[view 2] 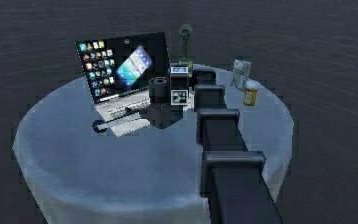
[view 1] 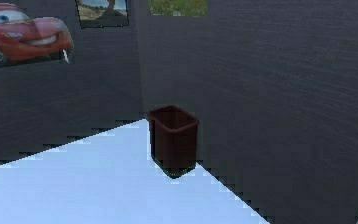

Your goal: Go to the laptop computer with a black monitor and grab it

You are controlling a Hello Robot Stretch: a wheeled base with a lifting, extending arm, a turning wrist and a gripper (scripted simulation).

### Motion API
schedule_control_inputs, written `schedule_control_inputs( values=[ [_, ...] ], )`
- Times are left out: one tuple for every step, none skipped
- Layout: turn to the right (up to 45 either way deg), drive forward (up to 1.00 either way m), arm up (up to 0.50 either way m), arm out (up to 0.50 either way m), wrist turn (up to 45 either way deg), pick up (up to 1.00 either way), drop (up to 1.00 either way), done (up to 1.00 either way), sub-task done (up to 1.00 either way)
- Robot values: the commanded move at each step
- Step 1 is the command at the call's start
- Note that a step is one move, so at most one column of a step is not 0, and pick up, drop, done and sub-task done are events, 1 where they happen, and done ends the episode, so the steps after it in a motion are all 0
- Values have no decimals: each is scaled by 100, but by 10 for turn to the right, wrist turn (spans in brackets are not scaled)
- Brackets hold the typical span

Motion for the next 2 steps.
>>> schedule_control_inputs(
  values=[
    [0, 0, 0, 0, 0, 100, 0, 0, 0],
    [0, 0, 0, 0, 0, 0, 0, 100, 0]
  ],
)
